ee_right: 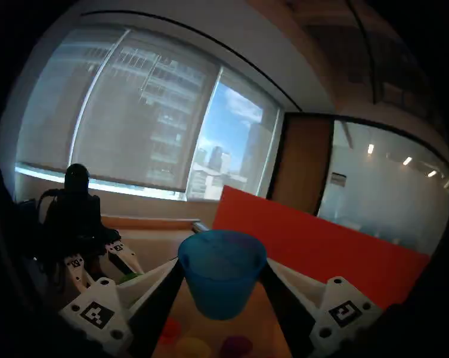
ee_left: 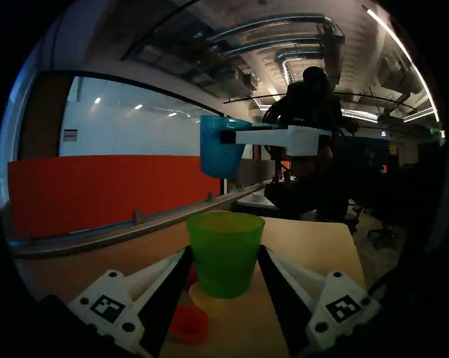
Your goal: Pour water
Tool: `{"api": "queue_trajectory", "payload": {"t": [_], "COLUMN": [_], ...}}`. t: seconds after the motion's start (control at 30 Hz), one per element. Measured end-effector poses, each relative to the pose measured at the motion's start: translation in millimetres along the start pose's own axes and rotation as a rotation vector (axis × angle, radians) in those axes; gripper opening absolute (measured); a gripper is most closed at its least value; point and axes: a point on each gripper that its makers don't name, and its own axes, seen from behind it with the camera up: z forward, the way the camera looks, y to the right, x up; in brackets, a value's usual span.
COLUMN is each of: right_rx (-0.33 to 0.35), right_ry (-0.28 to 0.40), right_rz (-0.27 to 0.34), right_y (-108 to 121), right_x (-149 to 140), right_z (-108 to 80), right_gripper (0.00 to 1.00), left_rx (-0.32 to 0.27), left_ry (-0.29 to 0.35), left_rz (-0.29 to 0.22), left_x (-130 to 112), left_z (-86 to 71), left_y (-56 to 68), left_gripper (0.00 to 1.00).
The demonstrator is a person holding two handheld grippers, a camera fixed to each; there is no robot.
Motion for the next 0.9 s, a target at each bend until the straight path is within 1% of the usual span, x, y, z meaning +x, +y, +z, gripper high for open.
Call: {"api": "queue_trajectory", "payload": {"t": [0.07, 0.47, 0.9], "right_rx": [0.006, 0.029, 0.042], "right_ry": [-0.010, -0.075, -0.157], "right_rz": [0.027, 0.096, 0.155], "right_y": [0.7, -3.3, -7.0], "right_x": [-6.0, -42.2, -89.2], "right_z": [-1.7, -19.5, -37.0], "right_gripper": [0.88, 0.88, 0.88], "left_rx": [0.001, 0.013, 0.007], "left_ry": [-0.003, -0.037, -0.086], "left_rz": [0.001, 0.013, 0.017], "left_x": [-0.3, -7.7, -23.4], "left_z": [-0.5, -6.0, -13.5], "left_y": [-0.3, -4.8, 0.7], "left_gripper": [0.79, 0.79, 0.79]}}
